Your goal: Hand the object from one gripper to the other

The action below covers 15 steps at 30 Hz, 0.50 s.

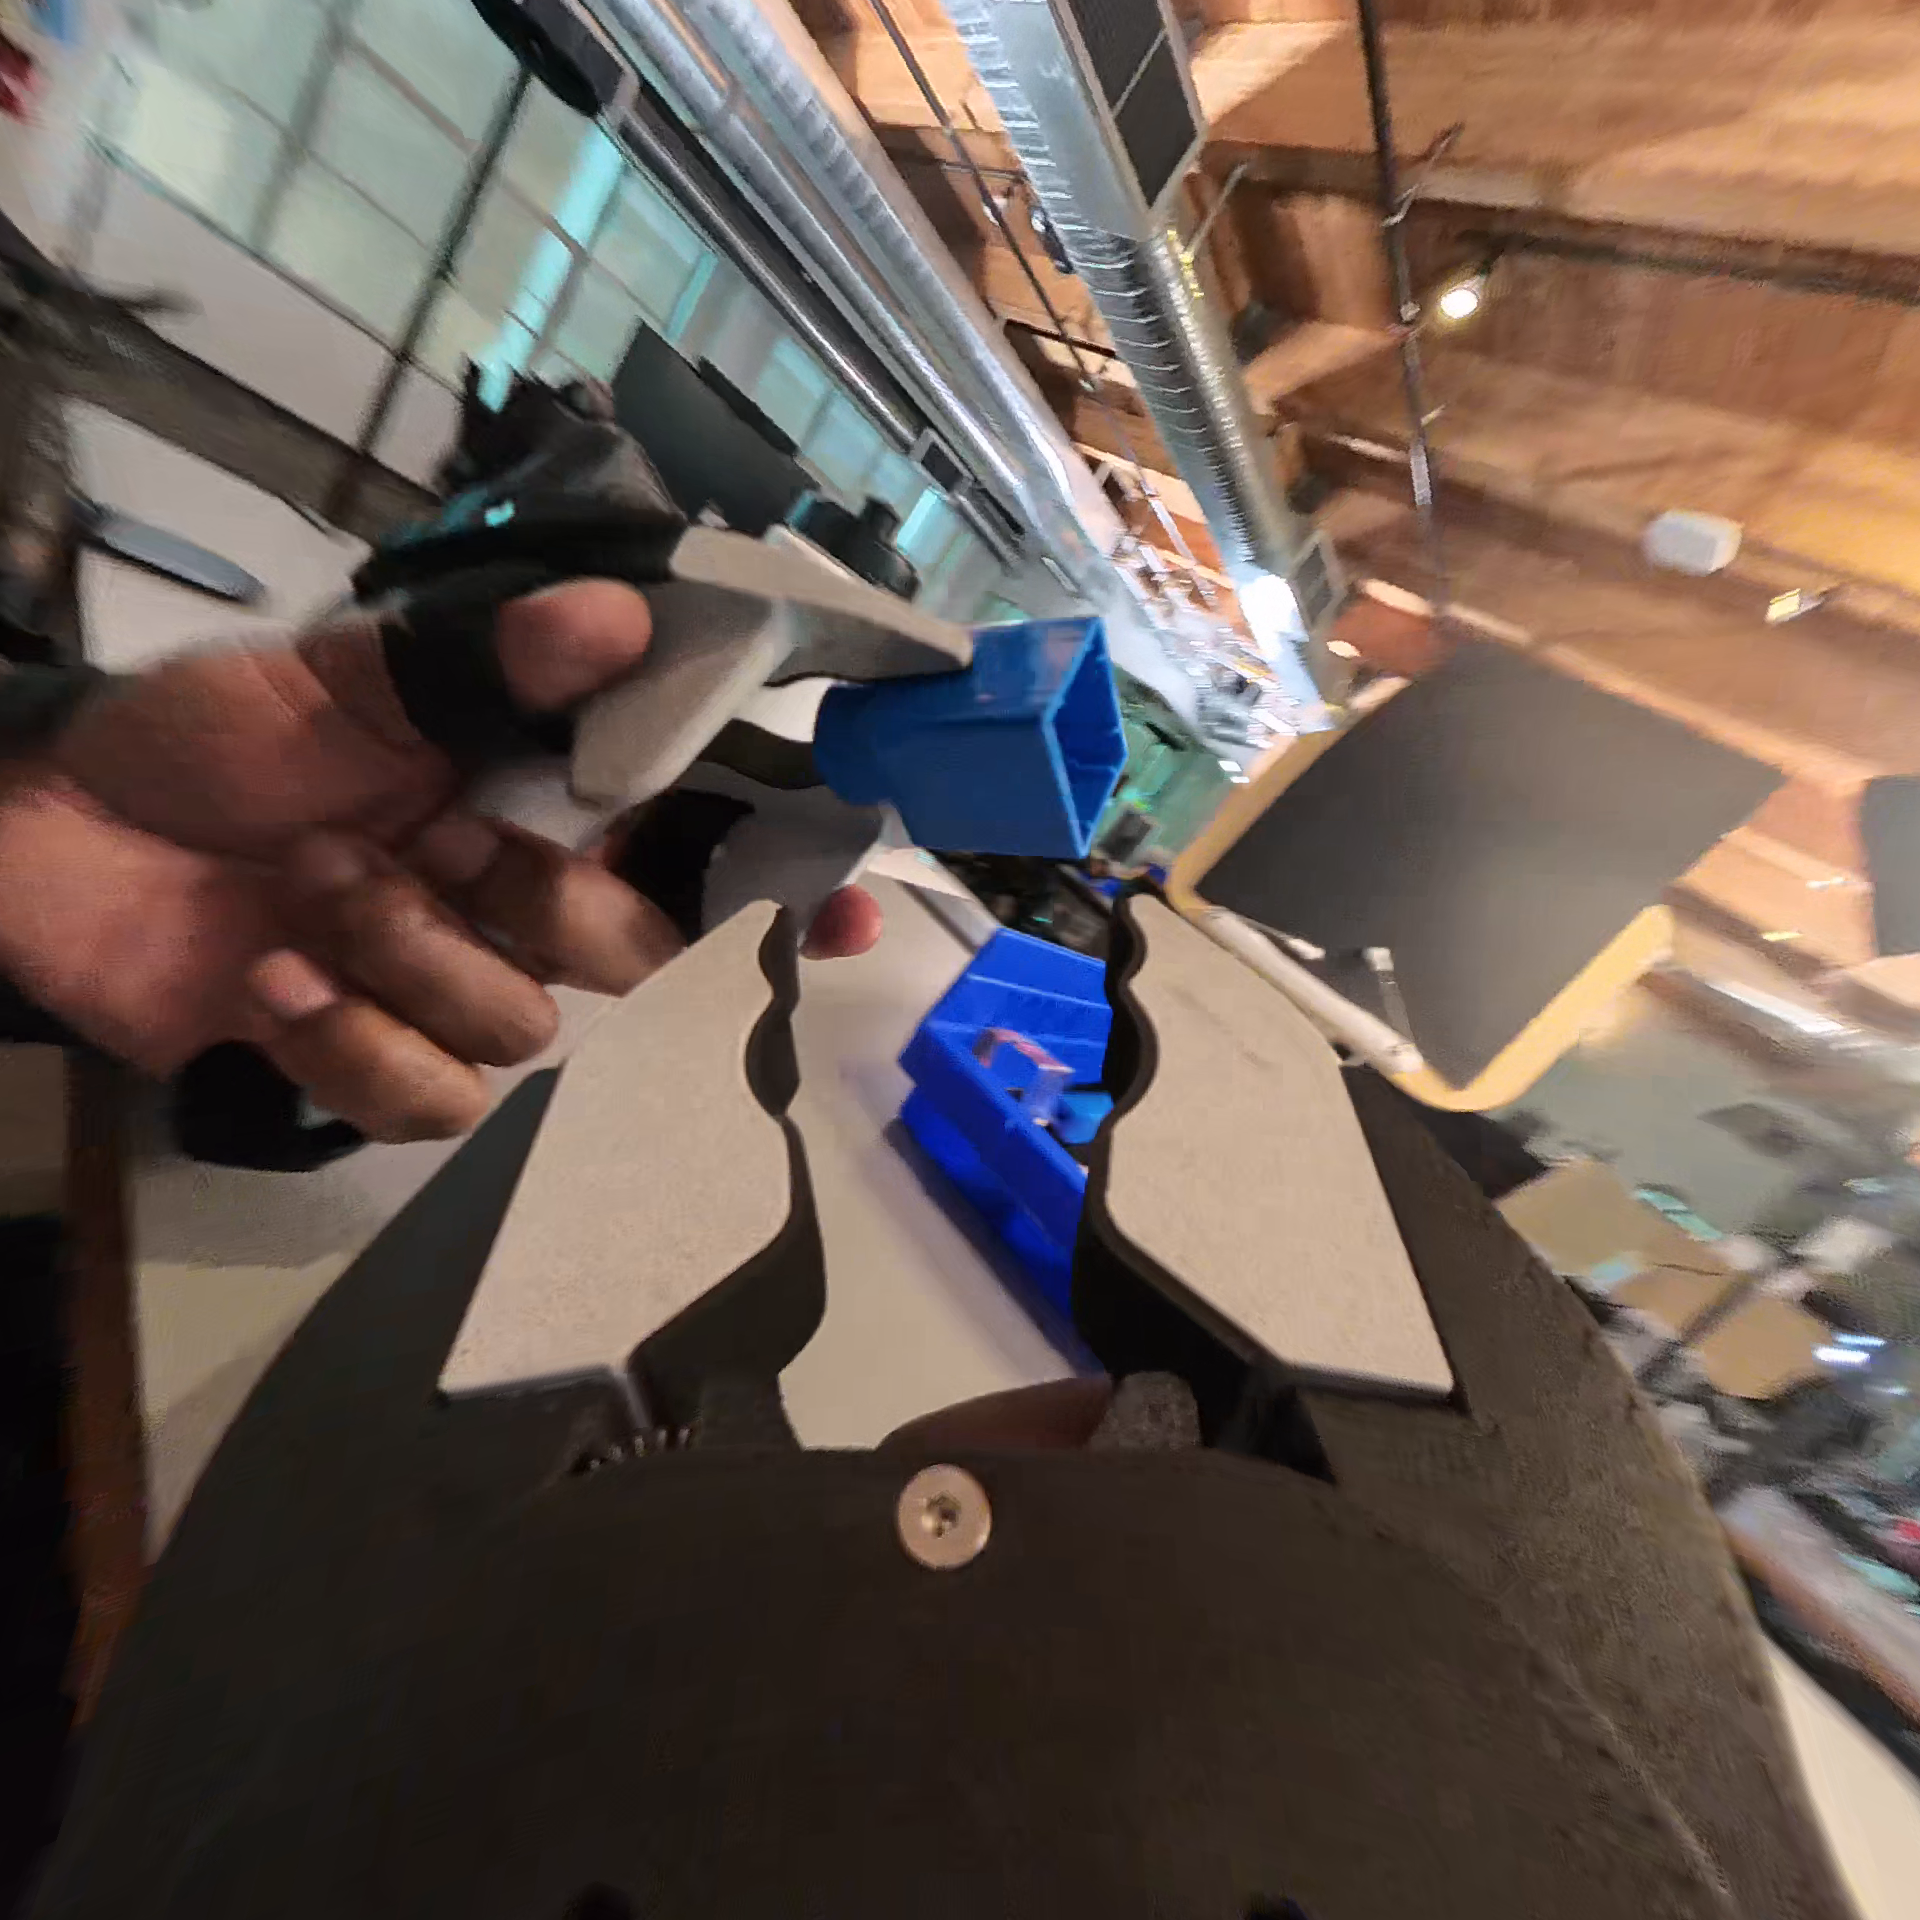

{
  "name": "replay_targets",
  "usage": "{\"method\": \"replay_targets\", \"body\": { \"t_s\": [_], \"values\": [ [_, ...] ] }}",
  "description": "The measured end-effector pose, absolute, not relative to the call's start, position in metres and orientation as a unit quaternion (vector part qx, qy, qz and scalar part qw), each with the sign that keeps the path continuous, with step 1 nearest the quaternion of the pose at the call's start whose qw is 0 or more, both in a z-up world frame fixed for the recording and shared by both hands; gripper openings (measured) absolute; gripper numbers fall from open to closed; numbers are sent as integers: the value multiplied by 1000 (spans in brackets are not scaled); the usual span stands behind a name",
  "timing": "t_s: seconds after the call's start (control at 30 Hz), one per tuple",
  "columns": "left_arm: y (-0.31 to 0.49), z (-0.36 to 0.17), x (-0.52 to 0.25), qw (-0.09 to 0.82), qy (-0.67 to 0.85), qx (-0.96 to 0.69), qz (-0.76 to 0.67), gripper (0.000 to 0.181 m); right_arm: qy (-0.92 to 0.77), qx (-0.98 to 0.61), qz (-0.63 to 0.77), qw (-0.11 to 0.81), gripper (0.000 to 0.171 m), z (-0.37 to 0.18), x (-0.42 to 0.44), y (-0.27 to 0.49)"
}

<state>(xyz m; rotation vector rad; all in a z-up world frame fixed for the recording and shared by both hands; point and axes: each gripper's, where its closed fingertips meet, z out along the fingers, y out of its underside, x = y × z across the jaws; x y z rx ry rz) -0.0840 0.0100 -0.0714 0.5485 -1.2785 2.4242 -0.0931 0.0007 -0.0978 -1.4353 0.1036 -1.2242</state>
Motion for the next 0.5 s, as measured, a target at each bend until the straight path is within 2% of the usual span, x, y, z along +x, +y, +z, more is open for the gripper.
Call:
{"method": "replay_targets", "body": {
  "t_s": [0.1, 0.2, 0.5],
  "values": [
    [6, -76, -81, 220, -416, 230, 852, 35, 30, -598, -624, 503, 60, -99, -89, 3],
    [1, -82, -80, 236, -404, 251, 847, 36, 34, -580, -663, 471, 61, -96, -88, 2],
    [-20, -95, -91, 250, -439, 253, 825, 36, 57, -588, -620, 517, 68, -94, -88, 0]
  ]
}}
